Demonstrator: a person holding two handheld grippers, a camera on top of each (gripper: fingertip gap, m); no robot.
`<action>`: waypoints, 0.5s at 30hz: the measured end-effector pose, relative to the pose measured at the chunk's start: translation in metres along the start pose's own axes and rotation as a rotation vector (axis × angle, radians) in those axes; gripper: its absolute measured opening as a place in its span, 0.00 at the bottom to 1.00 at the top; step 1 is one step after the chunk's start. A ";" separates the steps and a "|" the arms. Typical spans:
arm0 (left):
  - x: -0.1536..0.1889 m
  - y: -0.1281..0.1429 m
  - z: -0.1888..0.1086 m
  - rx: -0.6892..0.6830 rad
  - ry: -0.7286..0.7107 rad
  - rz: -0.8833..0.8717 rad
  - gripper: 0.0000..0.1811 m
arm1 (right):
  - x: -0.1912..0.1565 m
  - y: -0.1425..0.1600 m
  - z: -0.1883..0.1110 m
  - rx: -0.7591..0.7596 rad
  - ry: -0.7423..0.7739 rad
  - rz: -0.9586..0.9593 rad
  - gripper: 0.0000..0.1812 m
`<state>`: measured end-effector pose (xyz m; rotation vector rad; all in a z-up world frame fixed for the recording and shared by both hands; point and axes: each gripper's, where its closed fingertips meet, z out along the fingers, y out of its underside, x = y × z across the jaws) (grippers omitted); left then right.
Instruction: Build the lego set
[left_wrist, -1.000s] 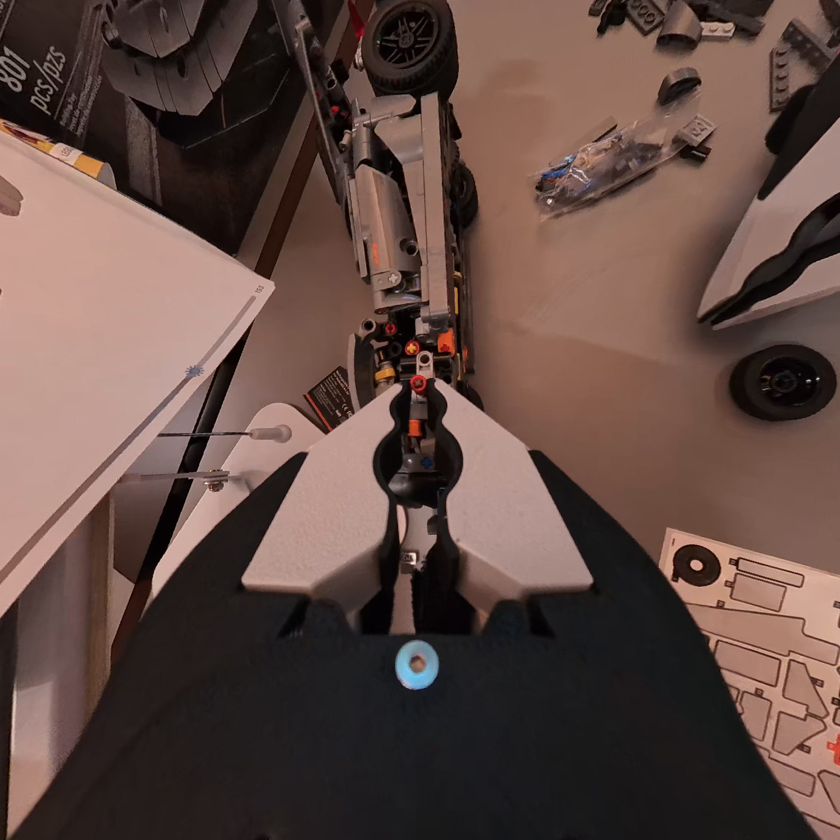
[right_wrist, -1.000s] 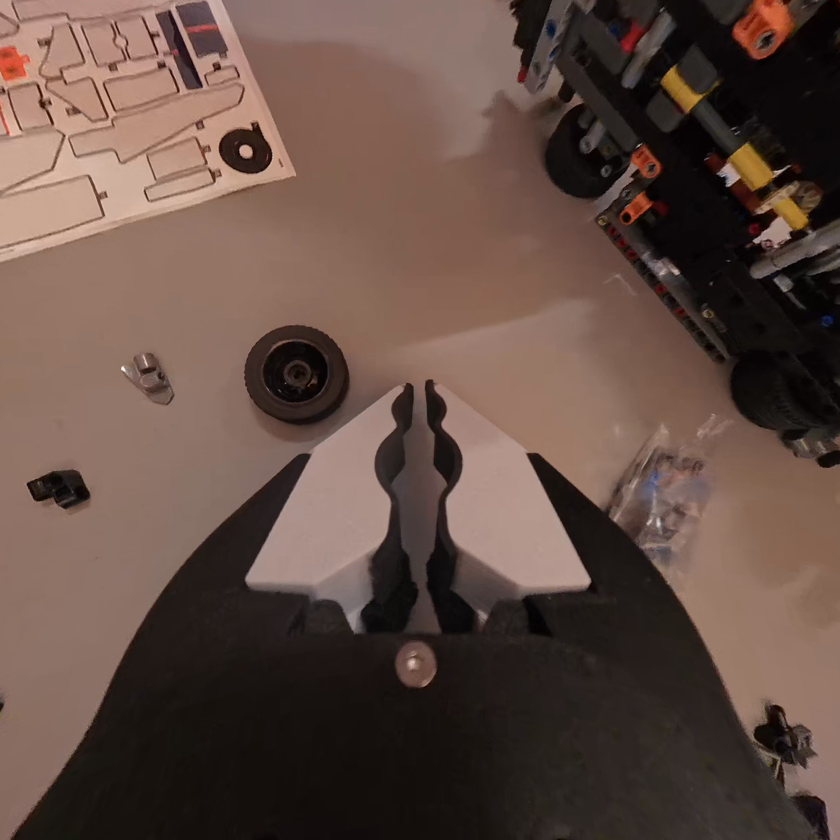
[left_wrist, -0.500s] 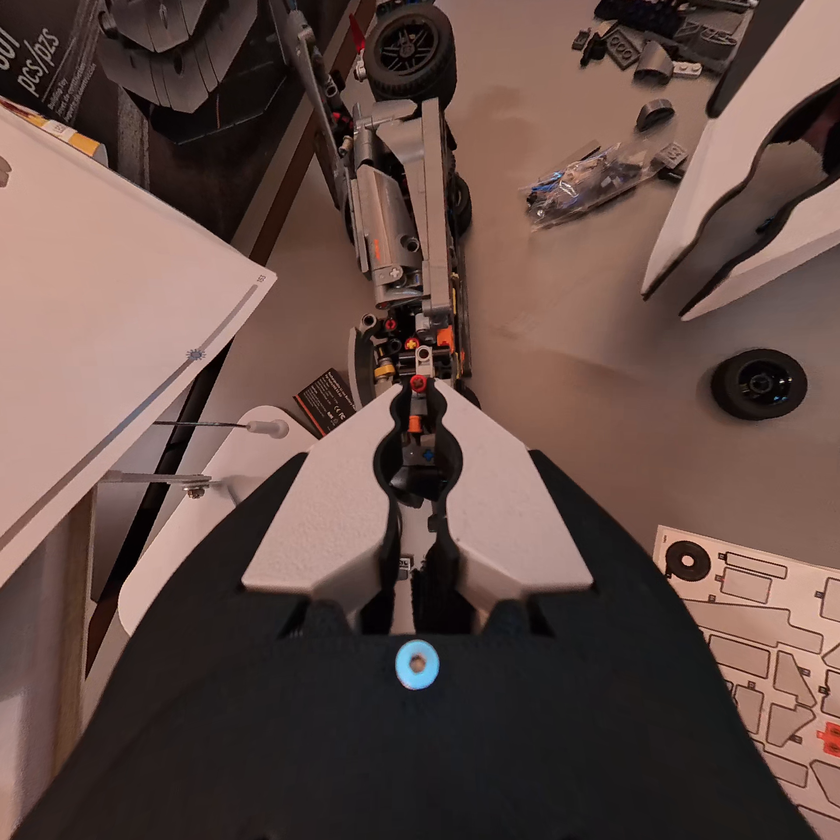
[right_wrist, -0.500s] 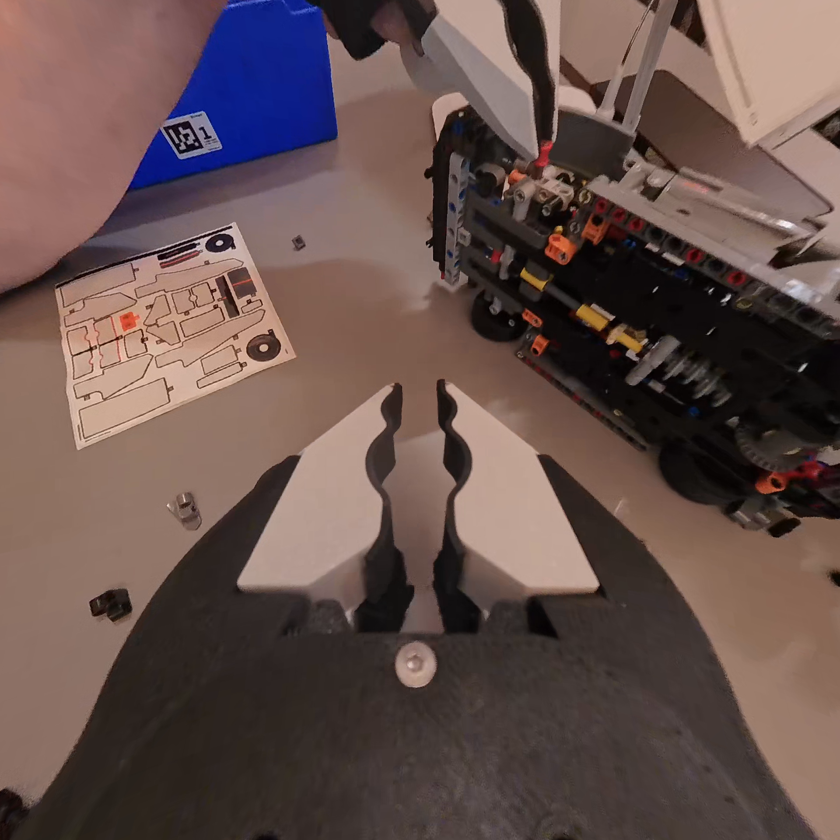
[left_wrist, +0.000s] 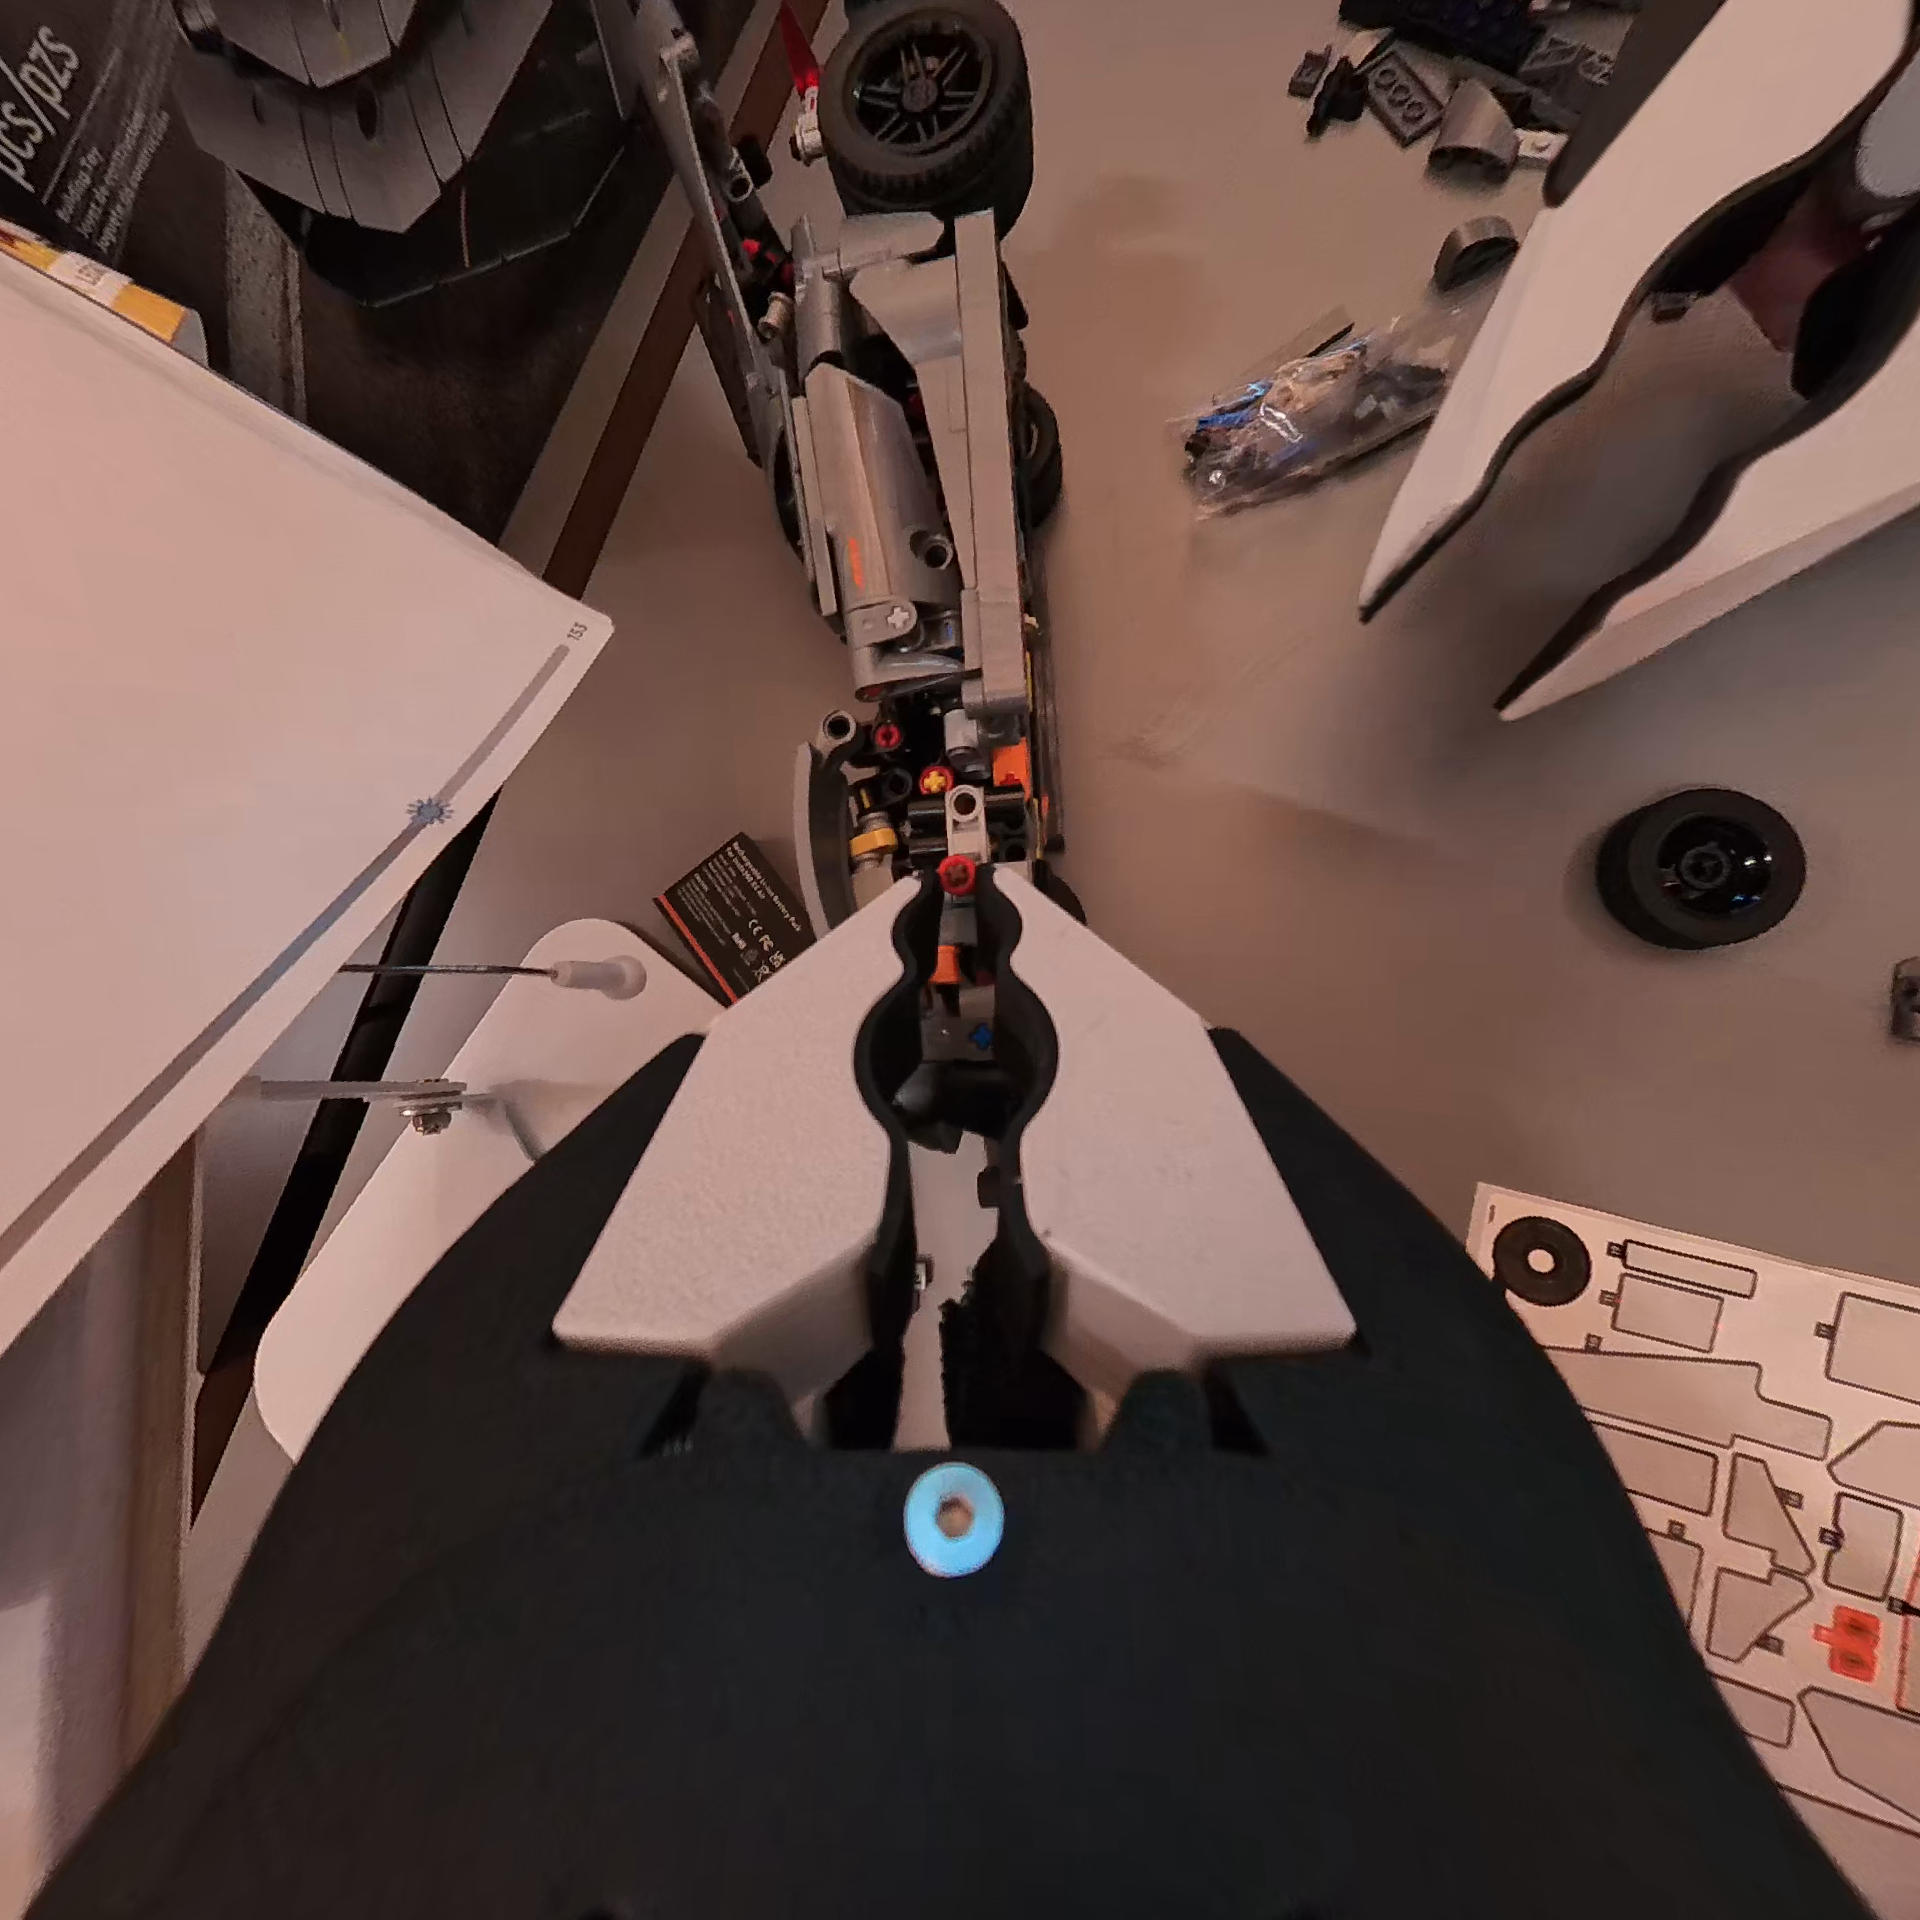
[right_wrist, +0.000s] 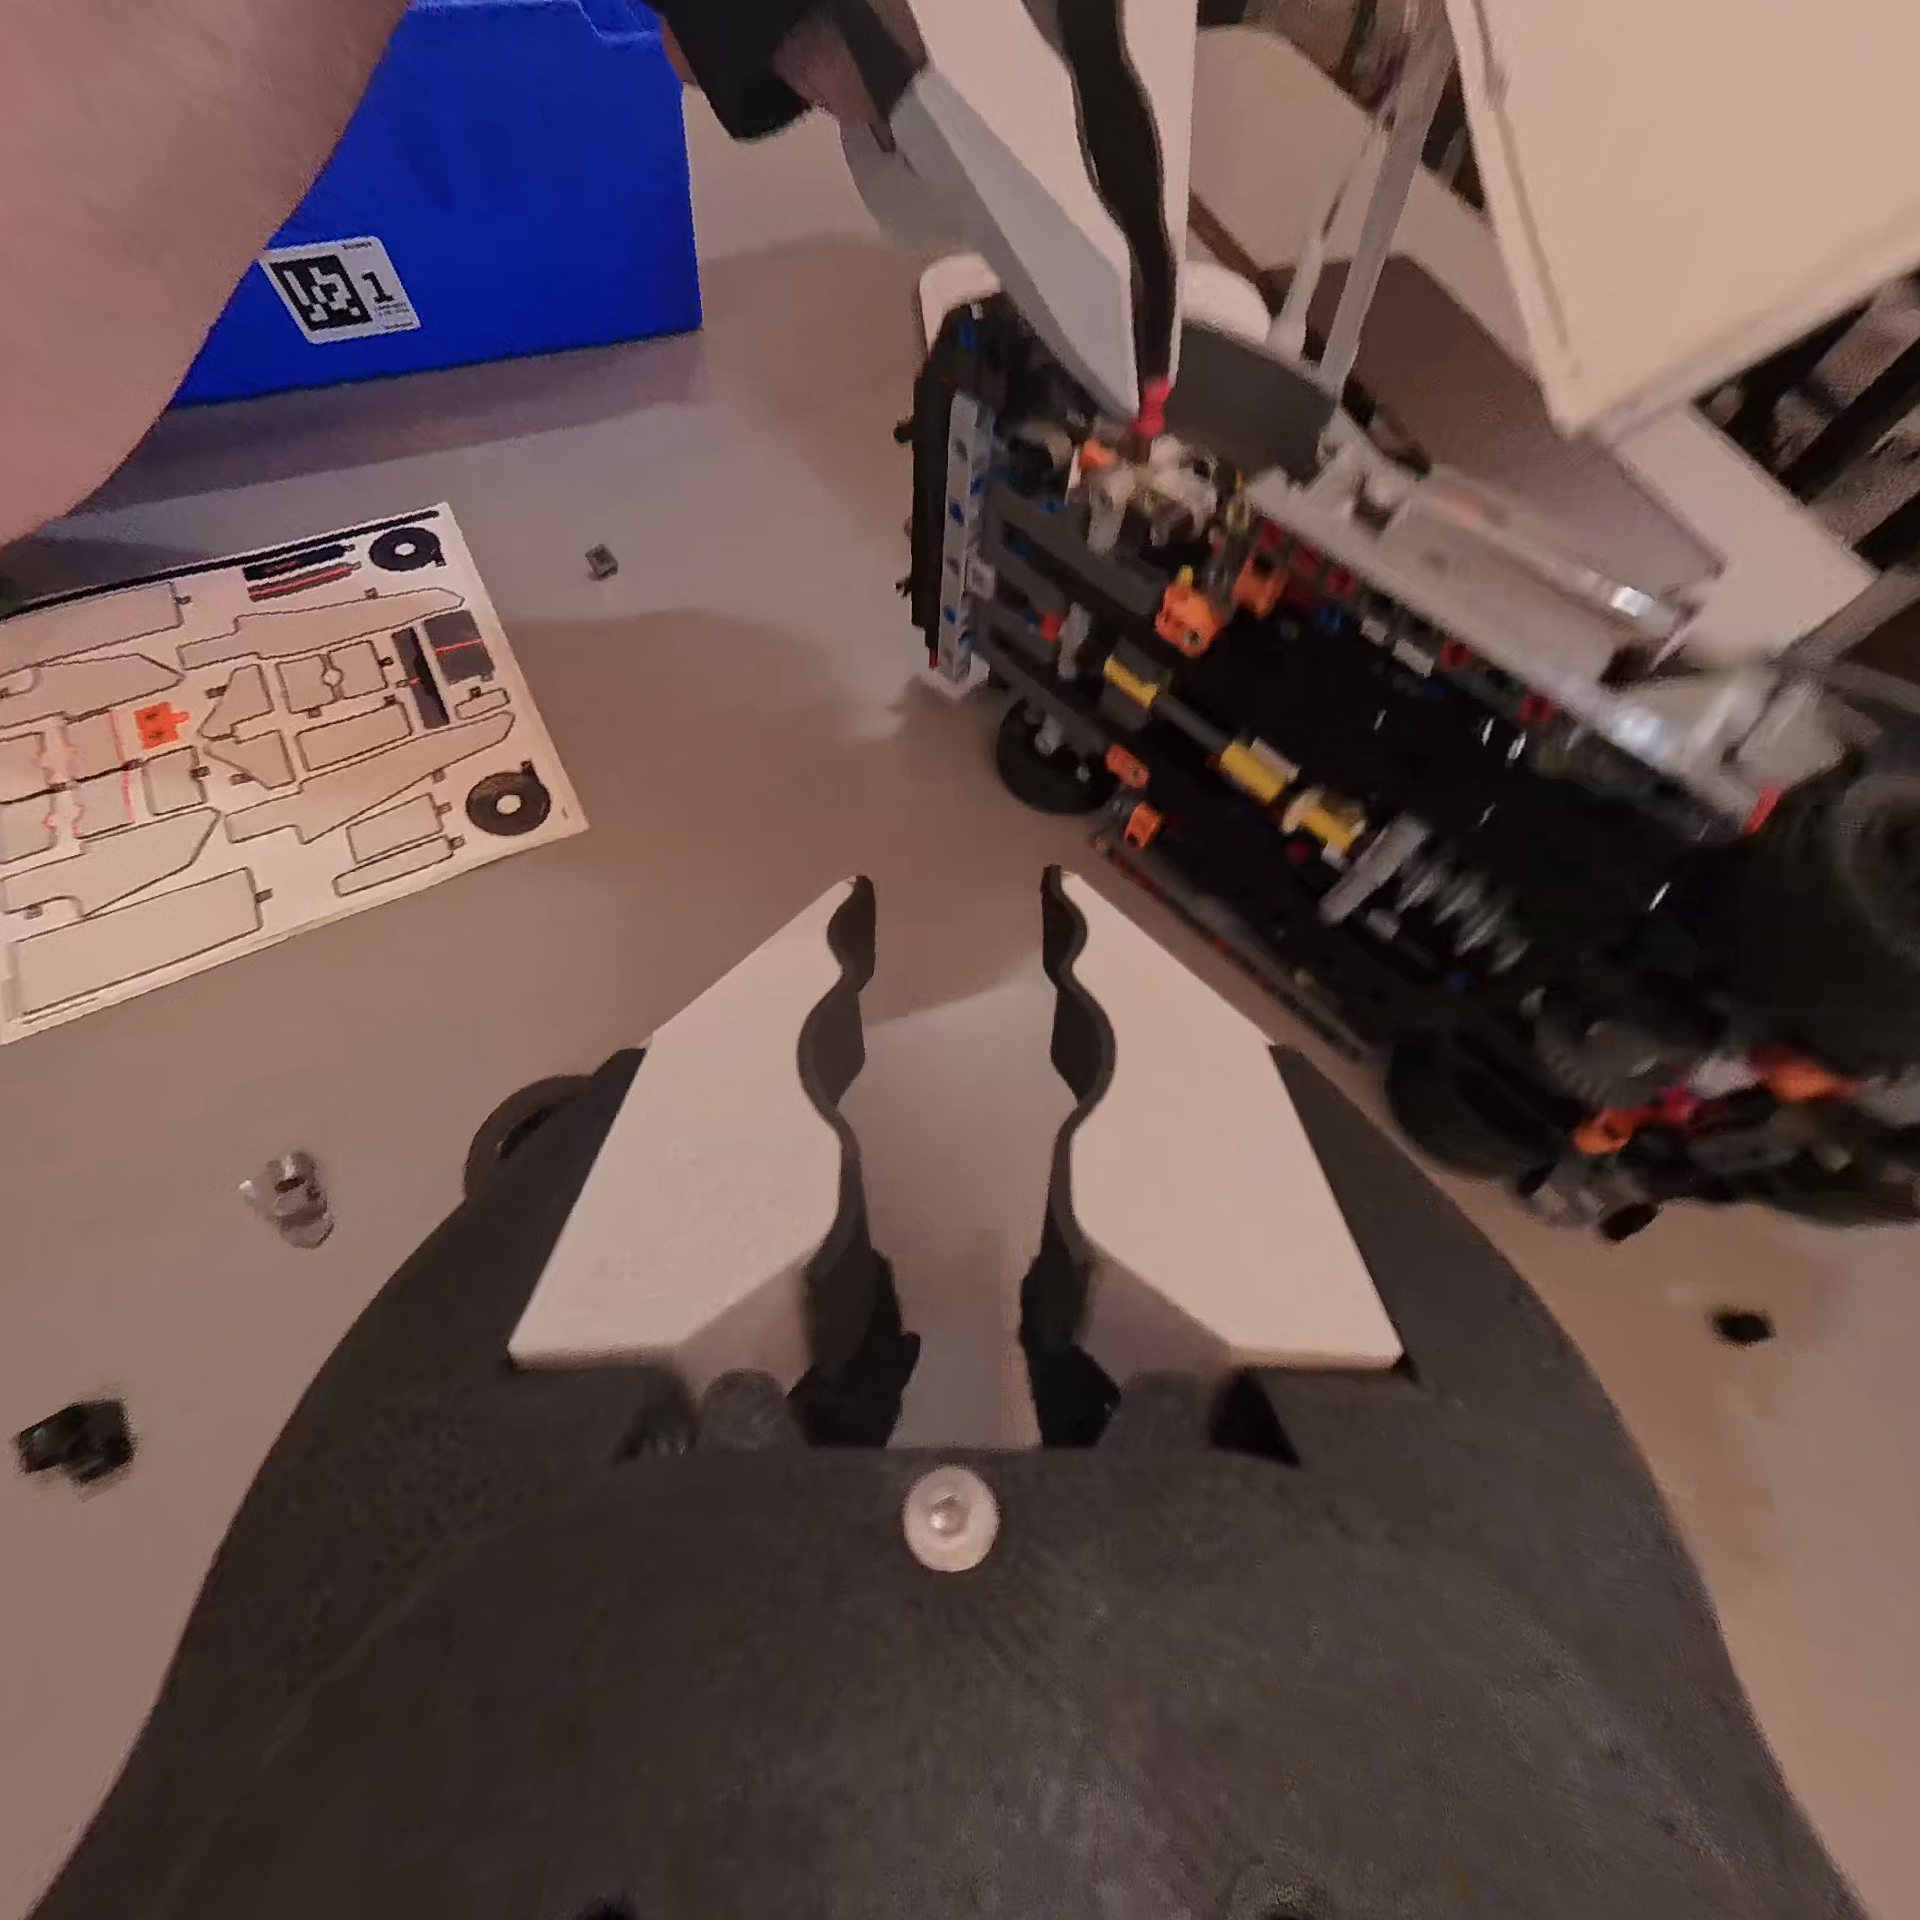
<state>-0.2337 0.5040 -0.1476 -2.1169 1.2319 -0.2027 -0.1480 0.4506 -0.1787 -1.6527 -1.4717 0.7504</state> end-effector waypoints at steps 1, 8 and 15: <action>-0.001 0.000 0.000 -0.001 -0.002 -0.001 0.02 | 0.001 -0.007 0.002 0.008 0.015 -0.041 0.18; 0.000 0.000 0.000 0.014 0.020 -0.009 0.02 | 0.018 -0.058 0.034 0.002 0.101 -0.295 0.19; 0.001 -0.001 0.000 0.029 0.048 -0.024 0.02 | 0.036 -0.066 0.065 -0.048 0.167 -0.423 0.14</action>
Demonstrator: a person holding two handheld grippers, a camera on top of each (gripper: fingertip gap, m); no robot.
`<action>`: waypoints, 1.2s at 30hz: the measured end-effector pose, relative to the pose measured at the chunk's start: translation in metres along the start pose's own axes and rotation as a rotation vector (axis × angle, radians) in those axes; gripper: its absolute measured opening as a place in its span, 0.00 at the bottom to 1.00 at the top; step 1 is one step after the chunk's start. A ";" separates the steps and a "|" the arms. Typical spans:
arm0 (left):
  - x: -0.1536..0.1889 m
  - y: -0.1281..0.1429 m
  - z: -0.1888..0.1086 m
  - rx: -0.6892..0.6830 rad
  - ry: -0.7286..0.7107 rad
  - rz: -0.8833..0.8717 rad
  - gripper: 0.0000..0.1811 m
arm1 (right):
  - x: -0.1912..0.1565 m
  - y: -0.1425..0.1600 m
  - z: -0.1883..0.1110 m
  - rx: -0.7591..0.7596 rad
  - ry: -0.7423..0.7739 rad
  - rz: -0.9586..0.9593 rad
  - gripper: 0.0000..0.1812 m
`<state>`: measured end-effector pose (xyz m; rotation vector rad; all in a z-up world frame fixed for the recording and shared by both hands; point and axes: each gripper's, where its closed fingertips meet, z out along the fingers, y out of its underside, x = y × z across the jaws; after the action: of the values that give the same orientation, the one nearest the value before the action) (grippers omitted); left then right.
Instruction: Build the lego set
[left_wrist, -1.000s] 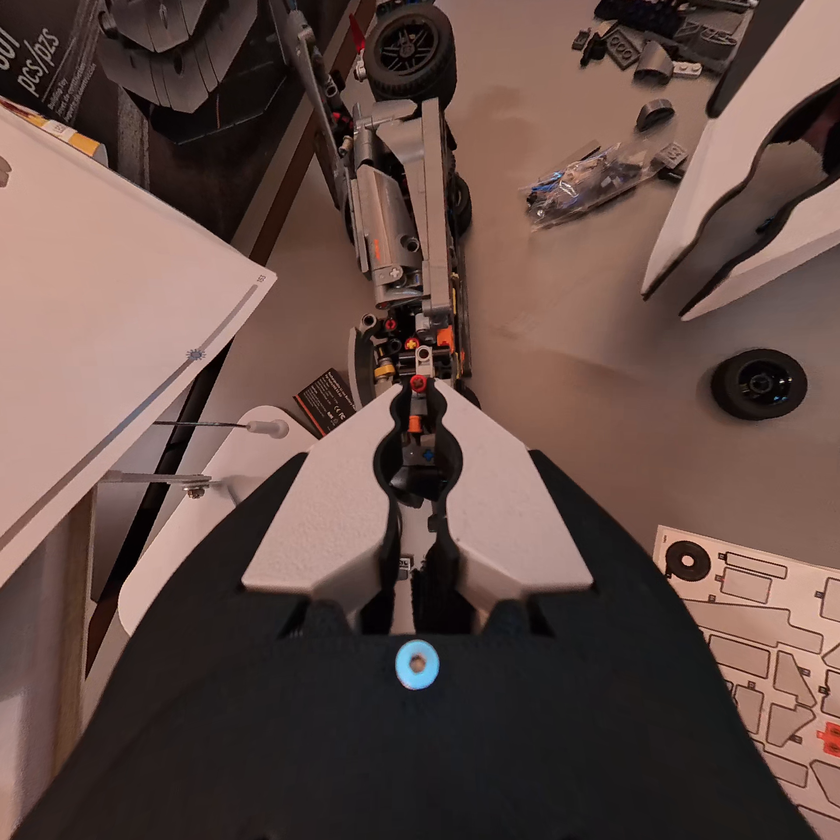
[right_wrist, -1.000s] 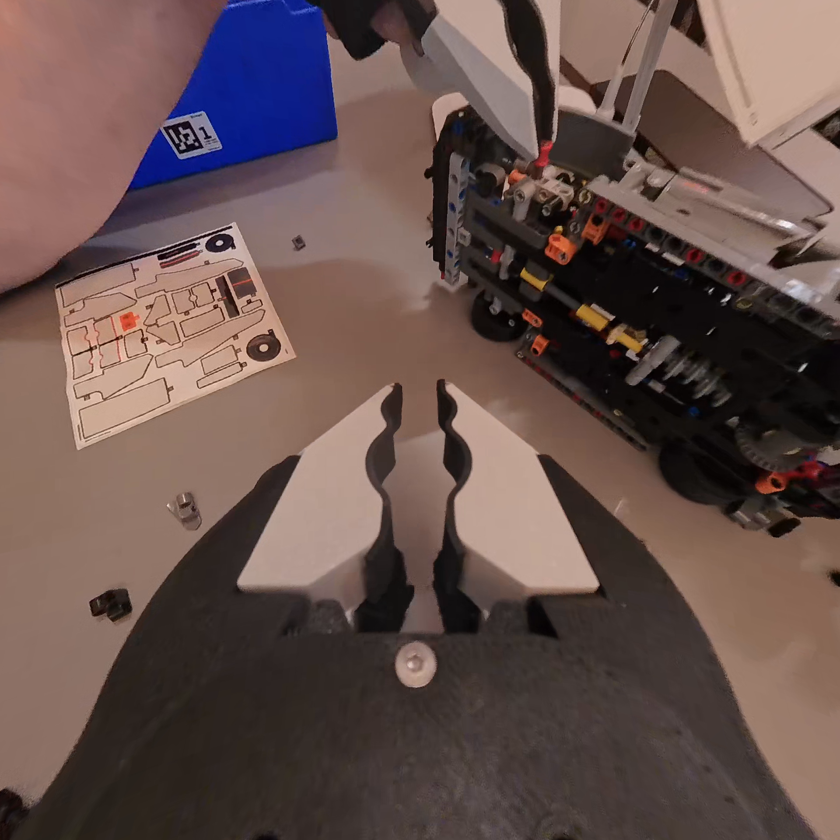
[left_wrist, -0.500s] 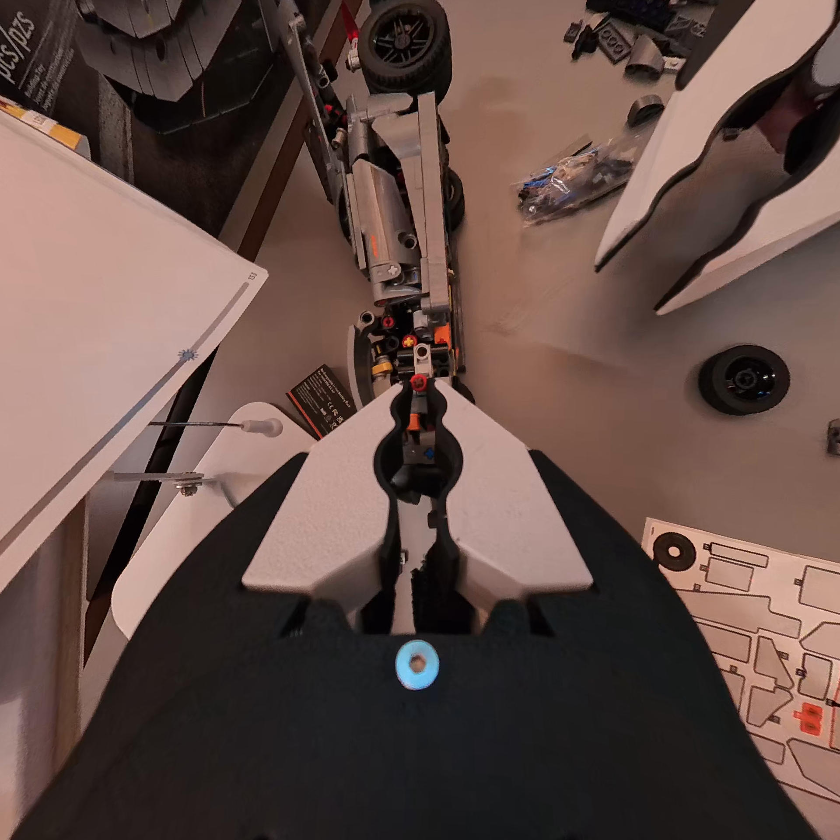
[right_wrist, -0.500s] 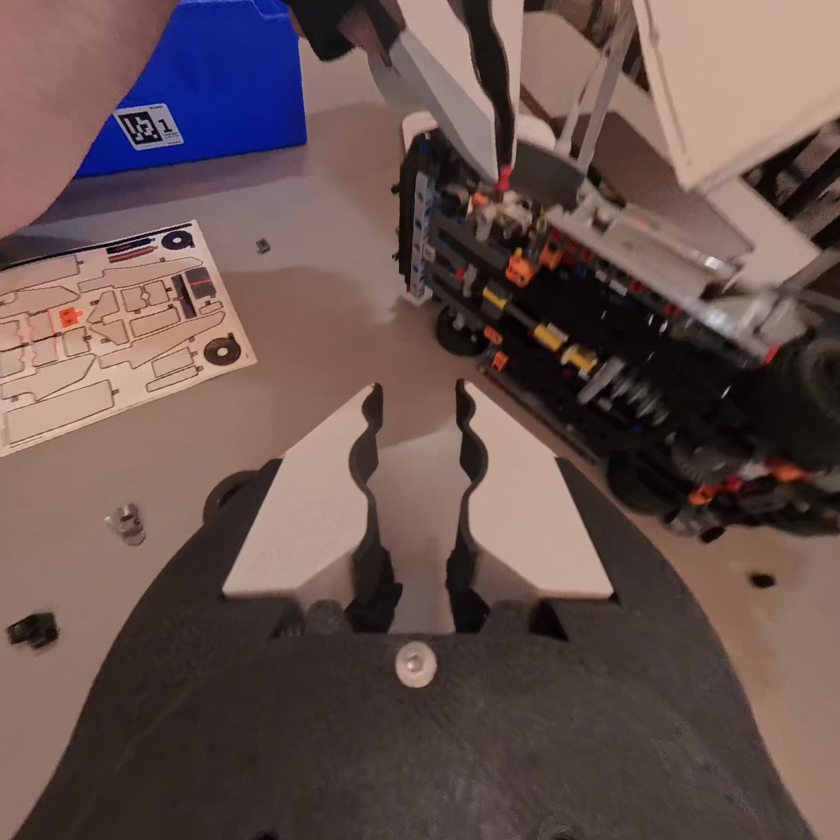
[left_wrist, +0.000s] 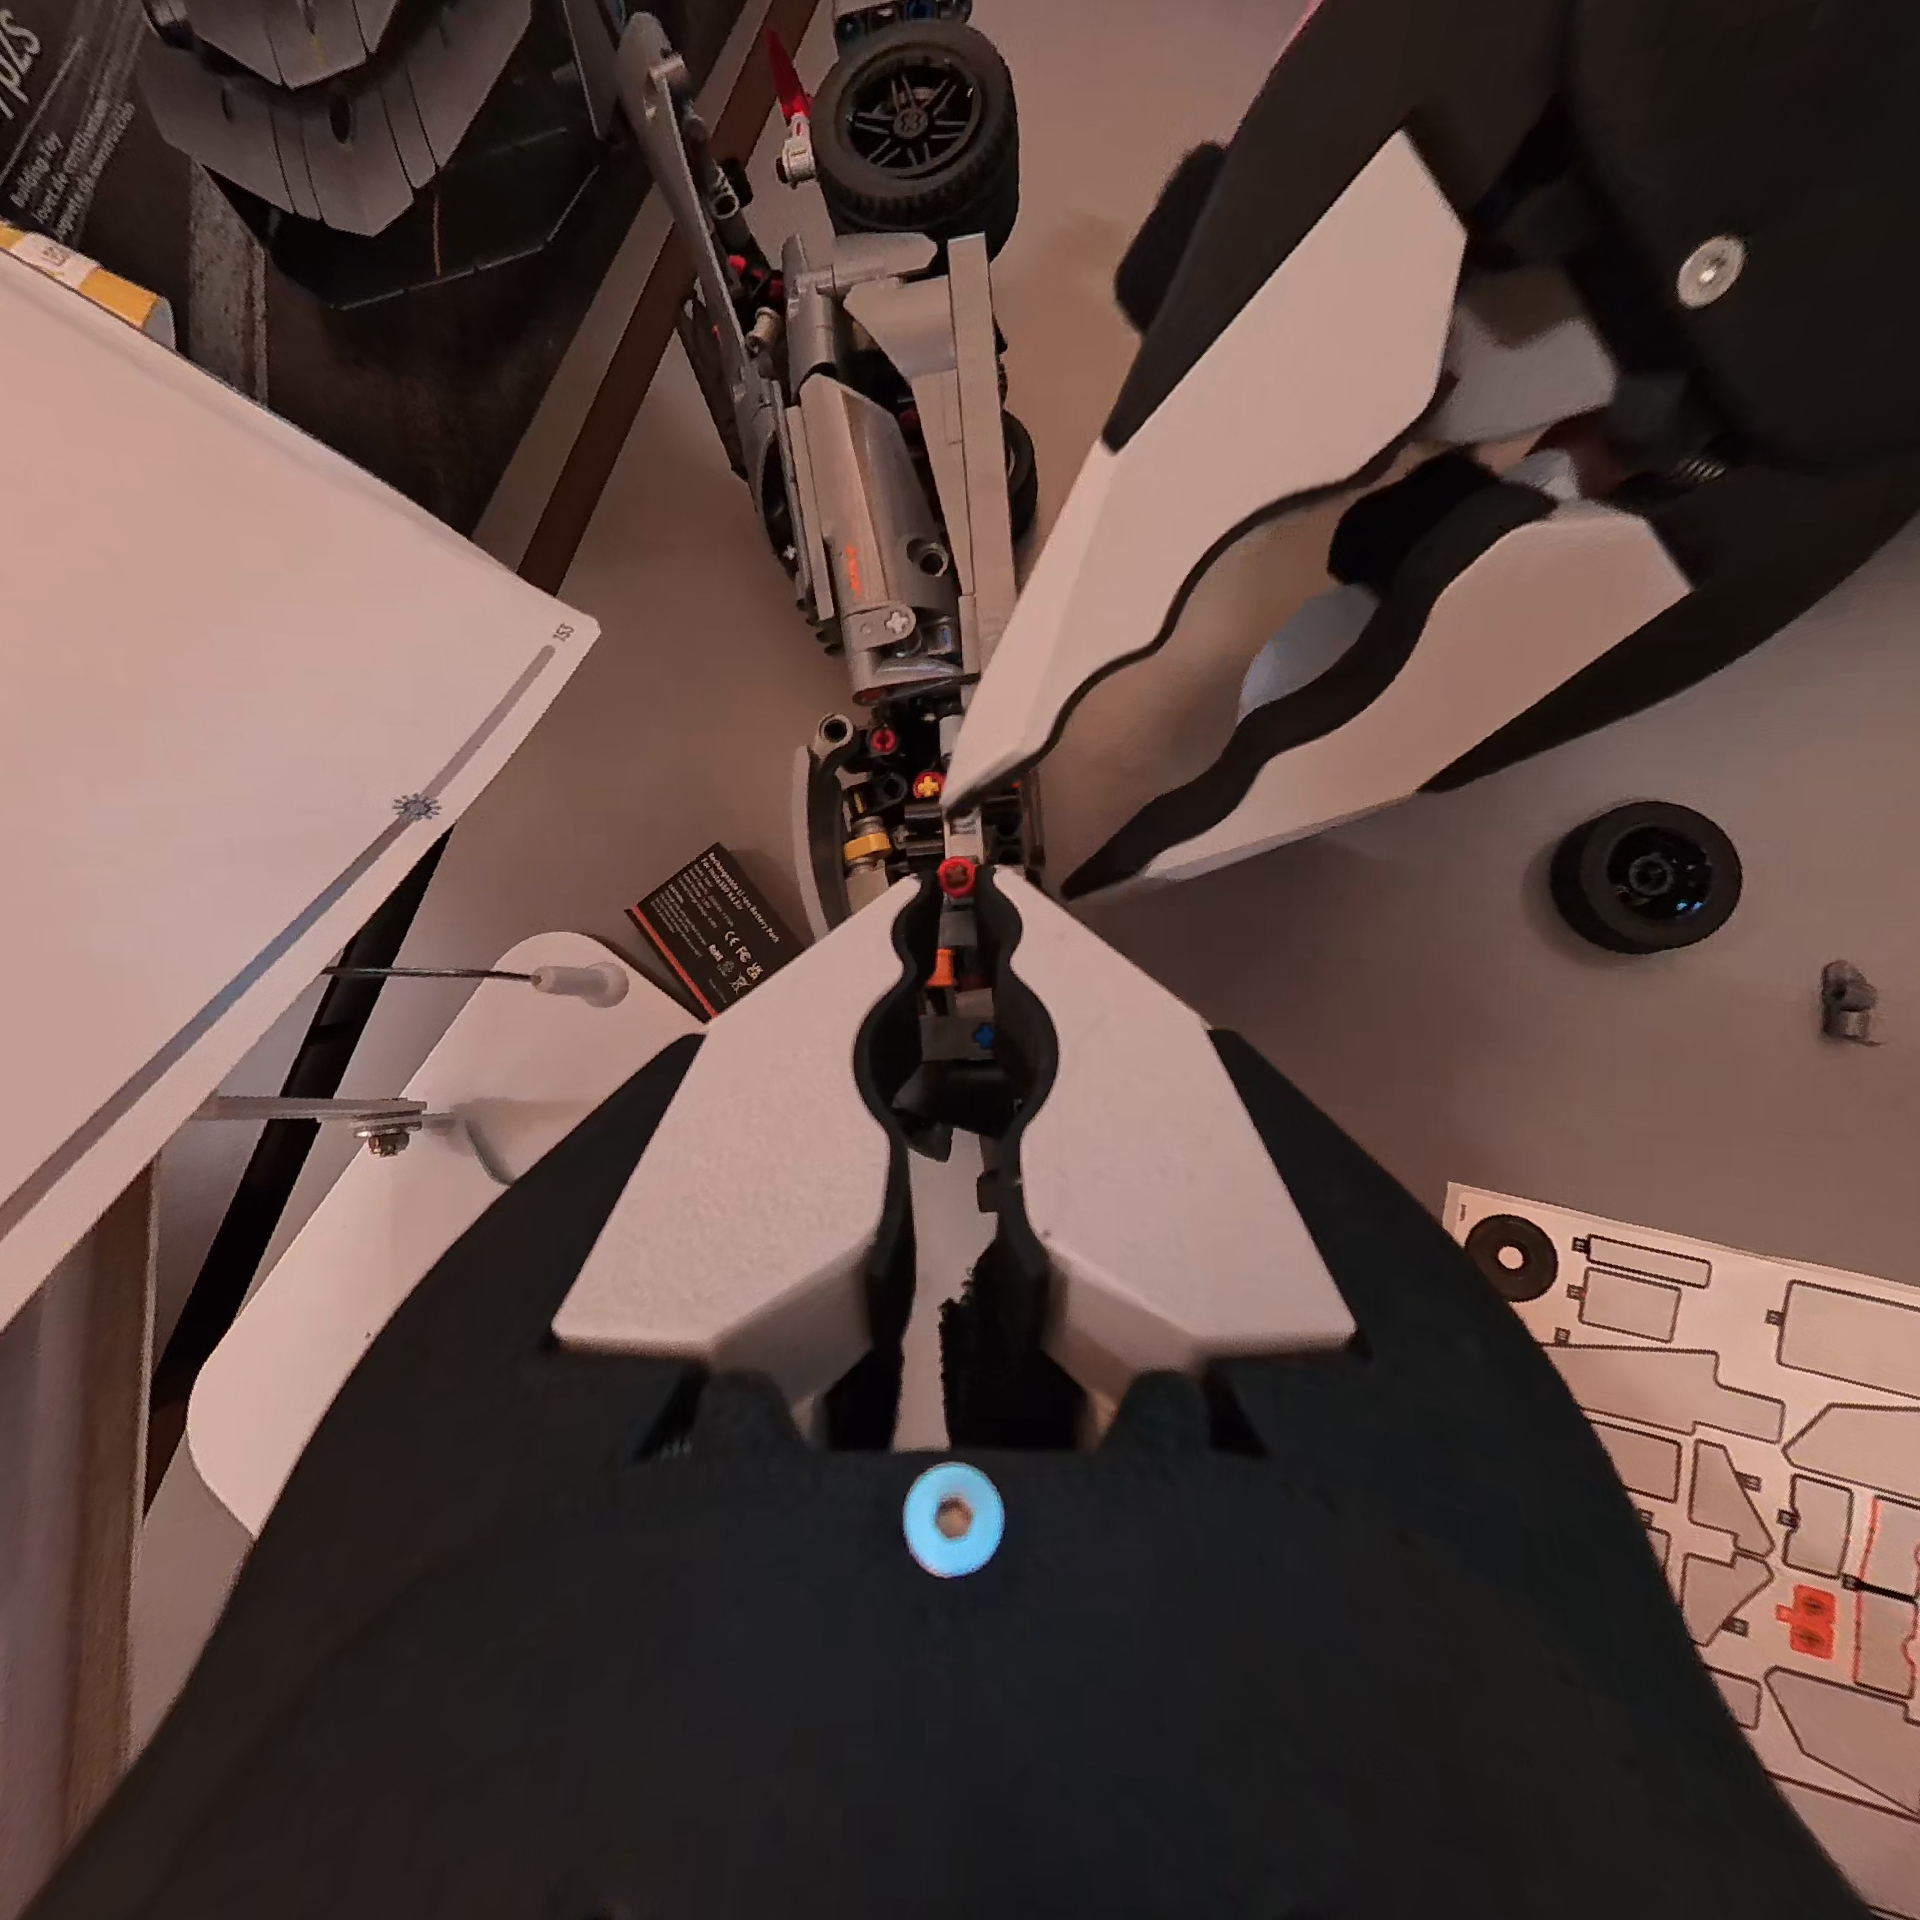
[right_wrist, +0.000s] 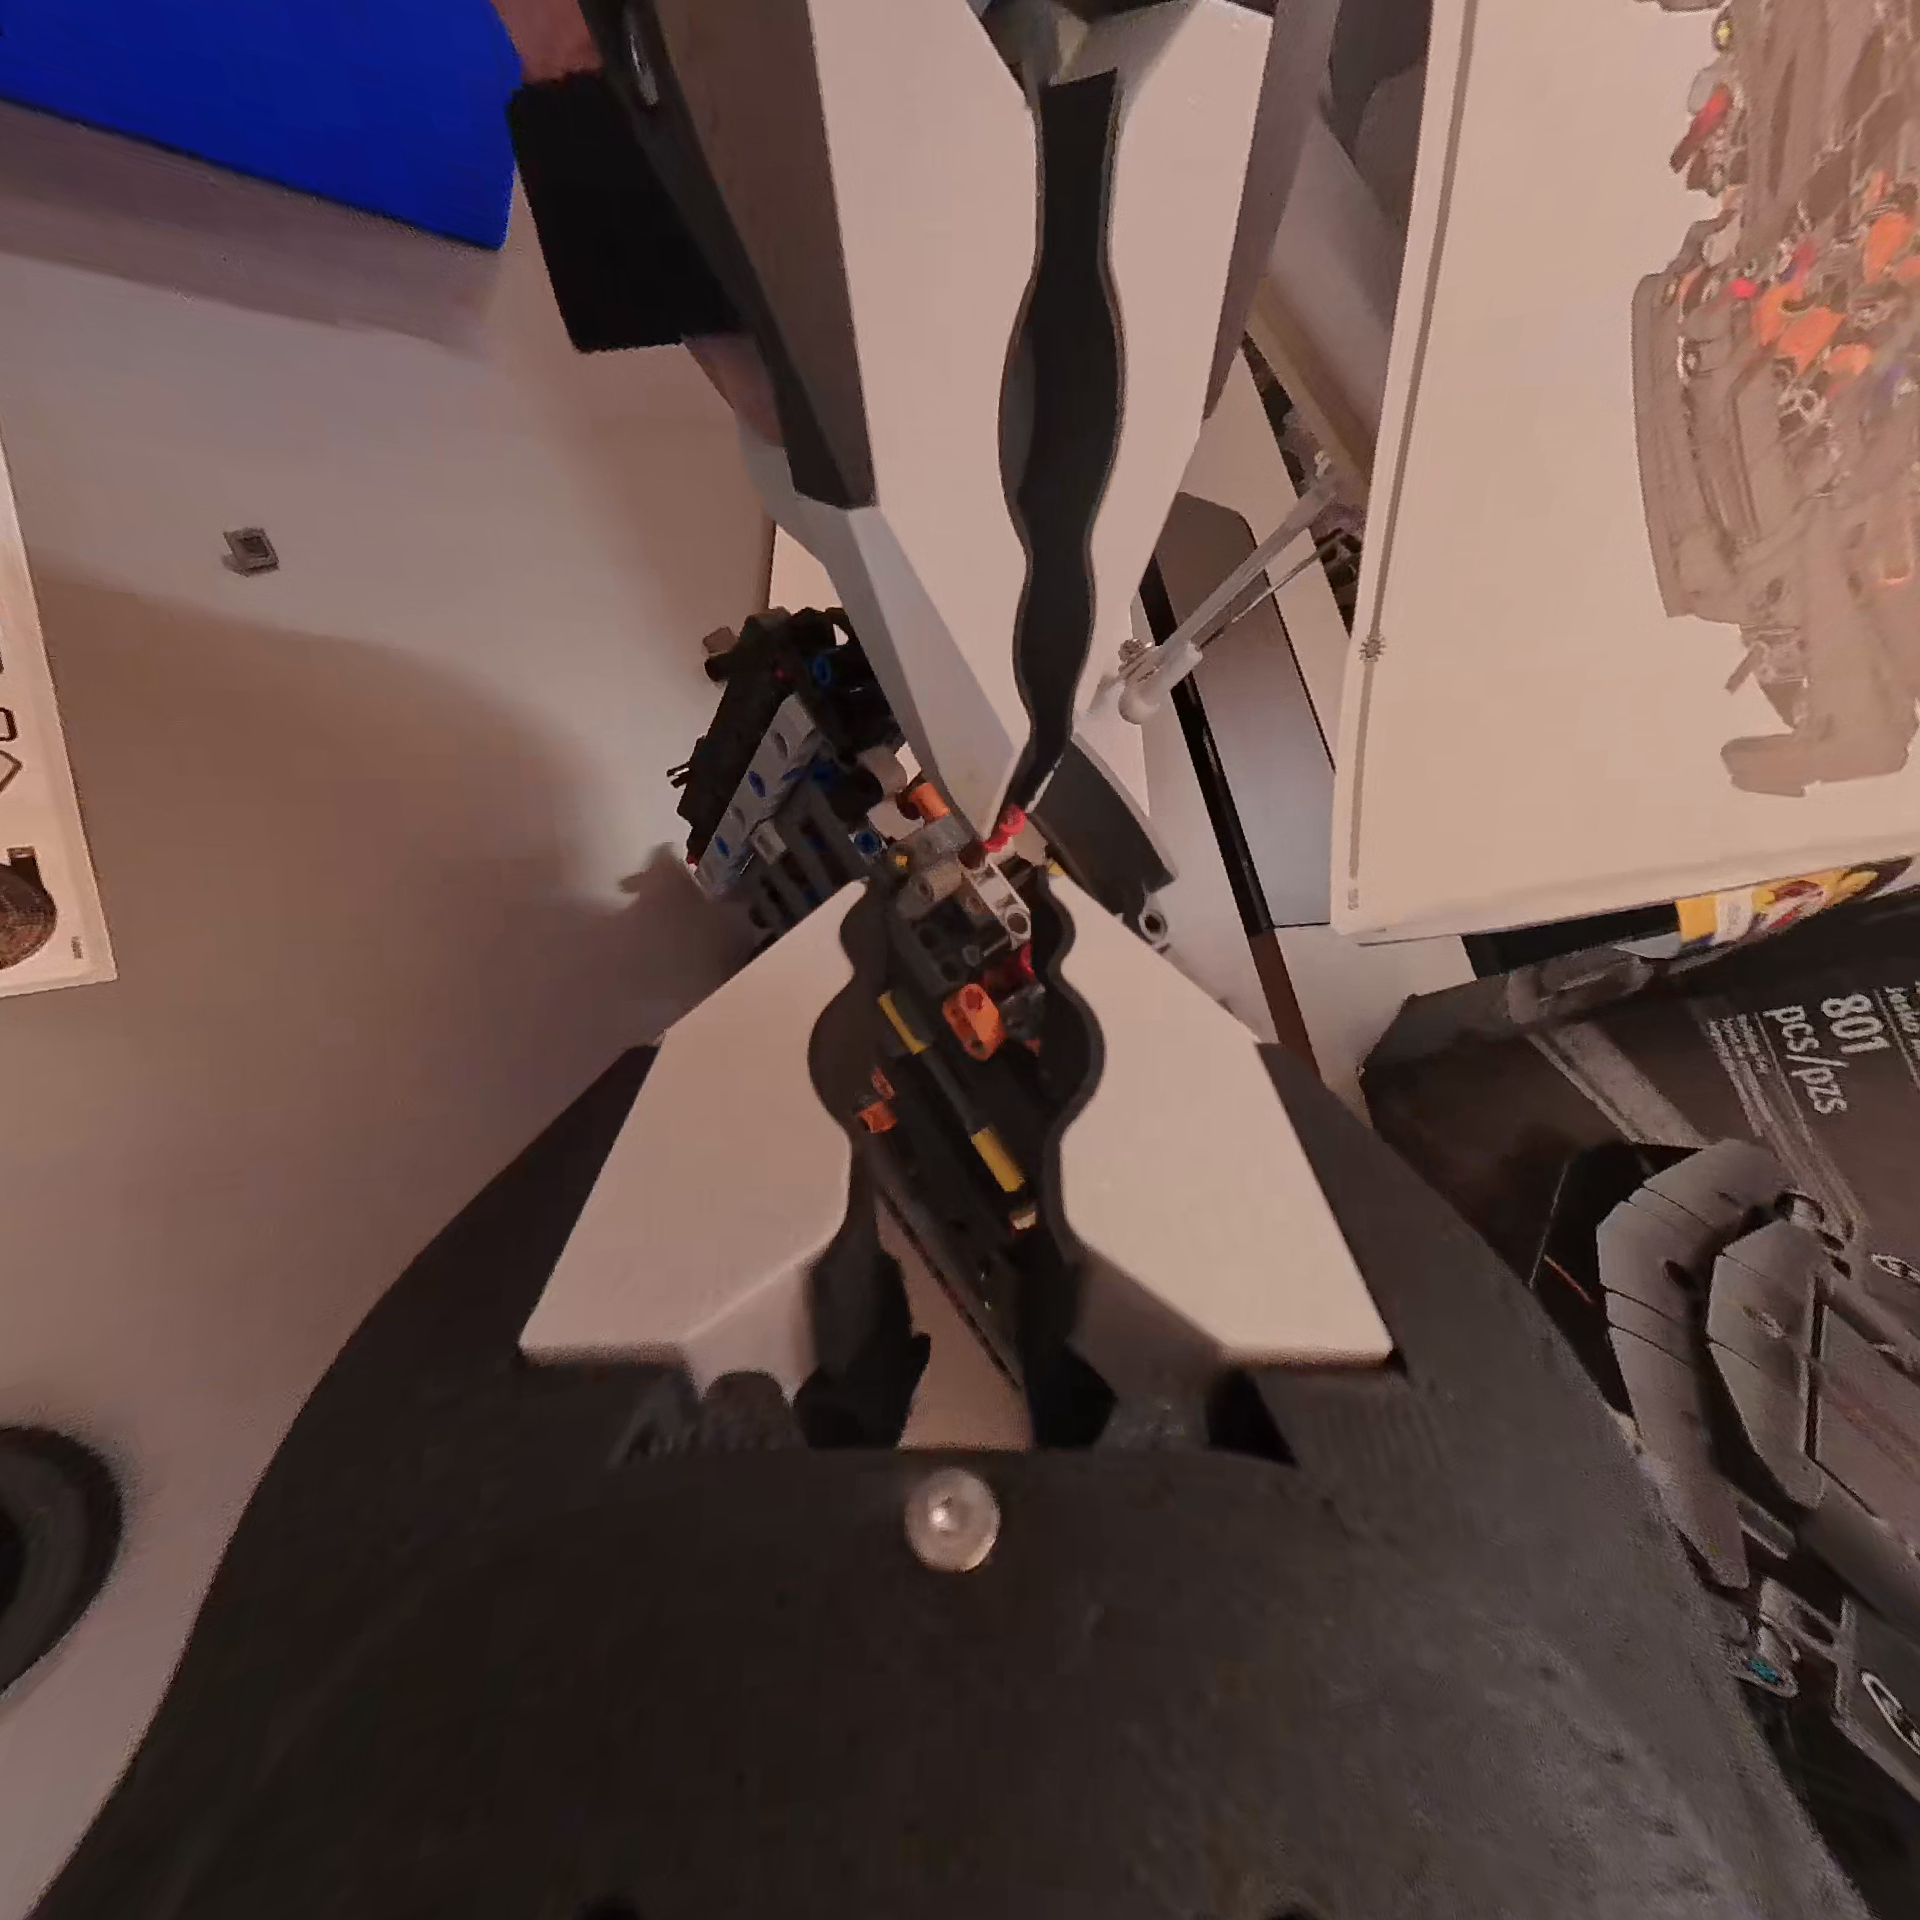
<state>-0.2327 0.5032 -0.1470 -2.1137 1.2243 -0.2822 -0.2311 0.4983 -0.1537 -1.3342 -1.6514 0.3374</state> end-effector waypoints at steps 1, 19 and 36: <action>0.000 0.000 0.000 0.002 0.003 -0.001 0.02 | -0.001 0.000 0.003 -0.007 -0.006 -0.001 0.12; -0.001 0.000 0.000 0.012 0.005 -0.003 0.02 | -0.002 0.002 0.011 -0.003 -0.045 0.035 0.10; 0.000 0.000 0.000 0.037 0.030 -0.008 0.02 | 0.003 -0.008 0.005 0.065 -0.051 0.079 0.07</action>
<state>-0.2332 0.5031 -0.1468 -2.0897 1.2195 -0.3390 -0.2399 0.4996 -0.1487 -1.3540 -1.6188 0.4720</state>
